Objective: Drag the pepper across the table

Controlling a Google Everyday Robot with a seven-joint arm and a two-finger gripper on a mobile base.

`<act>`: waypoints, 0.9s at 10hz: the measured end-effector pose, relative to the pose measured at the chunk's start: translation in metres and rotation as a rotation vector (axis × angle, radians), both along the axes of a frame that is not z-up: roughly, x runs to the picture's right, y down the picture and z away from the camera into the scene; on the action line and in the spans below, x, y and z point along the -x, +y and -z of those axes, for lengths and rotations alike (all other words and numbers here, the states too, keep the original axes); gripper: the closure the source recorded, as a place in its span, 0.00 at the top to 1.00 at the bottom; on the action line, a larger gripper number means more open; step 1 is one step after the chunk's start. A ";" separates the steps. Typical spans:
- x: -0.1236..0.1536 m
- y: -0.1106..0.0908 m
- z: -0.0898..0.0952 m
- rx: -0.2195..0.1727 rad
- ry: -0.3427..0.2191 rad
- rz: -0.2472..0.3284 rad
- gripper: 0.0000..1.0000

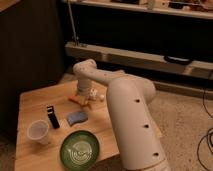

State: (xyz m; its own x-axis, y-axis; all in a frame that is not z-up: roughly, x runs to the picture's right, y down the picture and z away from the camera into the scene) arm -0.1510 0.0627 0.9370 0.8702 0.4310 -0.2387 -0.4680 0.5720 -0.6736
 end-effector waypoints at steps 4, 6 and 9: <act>0.020 -0.003 -0.003 -0.002 -0.029 0.021 0.33; 0.033 -0.004 -0.003 -0.004 -0.049 0.030 0.33; 0.047 -0.004 -0.004 -0.006 -0.067 0.037 0.33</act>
State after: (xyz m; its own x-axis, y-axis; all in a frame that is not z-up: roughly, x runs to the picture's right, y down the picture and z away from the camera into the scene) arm -0.1983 0.0587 0.9411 0.8996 0.3992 -0.1773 -0.4006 0.5922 -0.6992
